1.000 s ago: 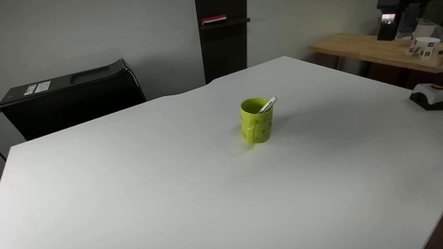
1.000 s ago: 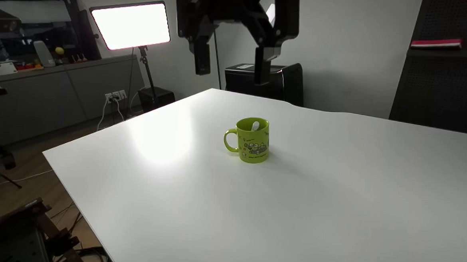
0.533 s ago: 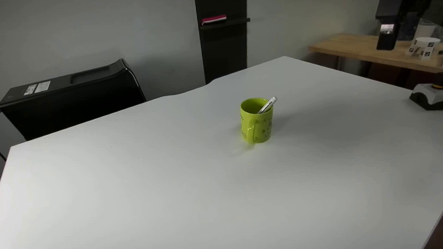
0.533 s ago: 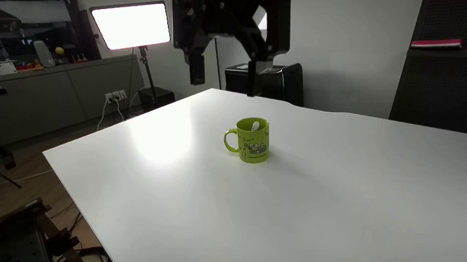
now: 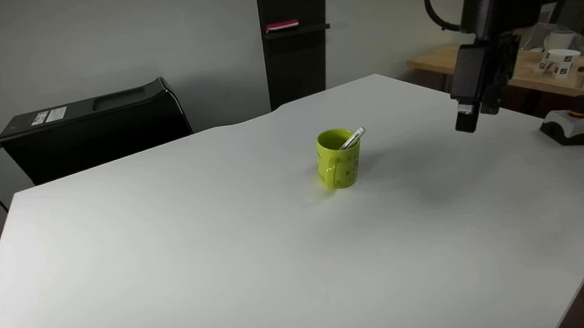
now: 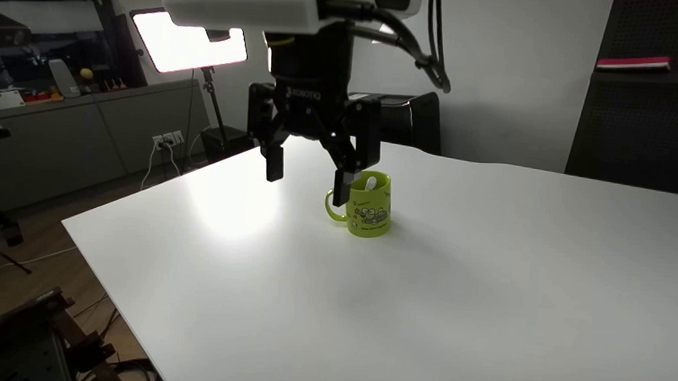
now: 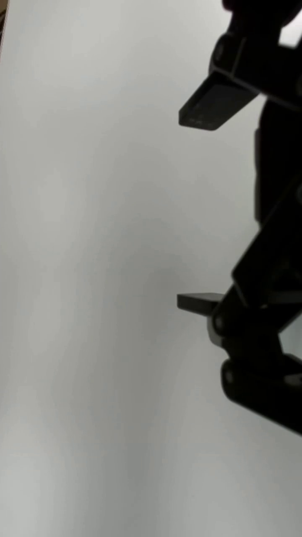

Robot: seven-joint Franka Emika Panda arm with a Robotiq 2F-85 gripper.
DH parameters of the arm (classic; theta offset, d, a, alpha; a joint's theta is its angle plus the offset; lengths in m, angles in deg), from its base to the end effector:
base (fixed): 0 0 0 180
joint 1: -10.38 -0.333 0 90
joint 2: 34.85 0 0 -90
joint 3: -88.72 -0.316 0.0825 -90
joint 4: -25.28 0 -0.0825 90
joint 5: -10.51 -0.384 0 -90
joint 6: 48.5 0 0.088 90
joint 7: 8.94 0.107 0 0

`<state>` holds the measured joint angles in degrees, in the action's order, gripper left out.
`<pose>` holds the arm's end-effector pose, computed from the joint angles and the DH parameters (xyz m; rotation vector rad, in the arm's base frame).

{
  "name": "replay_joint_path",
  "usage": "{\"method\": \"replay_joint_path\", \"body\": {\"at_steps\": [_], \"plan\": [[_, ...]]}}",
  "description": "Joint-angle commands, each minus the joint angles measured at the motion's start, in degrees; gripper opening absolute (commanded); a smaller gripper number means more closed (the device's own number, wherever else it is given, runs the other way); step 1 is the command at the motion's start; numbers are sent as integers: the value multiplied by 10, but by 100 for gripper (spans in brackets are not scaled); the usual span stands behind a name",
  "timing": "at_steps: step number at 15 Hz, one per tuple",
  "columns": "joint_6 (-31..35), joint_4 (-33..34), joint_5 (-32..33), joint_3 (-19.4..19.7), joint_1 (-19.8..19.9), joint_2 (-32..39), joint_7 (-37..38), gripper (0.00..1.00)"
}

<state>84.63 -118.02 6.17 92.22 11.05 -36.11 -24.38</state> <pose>0.4461 -0.0311 0.2794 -3.0479 -0.2148 0.2209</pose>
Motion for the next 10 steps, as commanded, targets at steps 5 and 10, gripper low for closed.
{"method": "replay_joint_path", "body": {"at_steps": [5, 10], "plan": [[128, 54, -29, -32, 3, 104, -49, 100], [200, 68, -27, -53, 7, 132, -52, 100]]}}
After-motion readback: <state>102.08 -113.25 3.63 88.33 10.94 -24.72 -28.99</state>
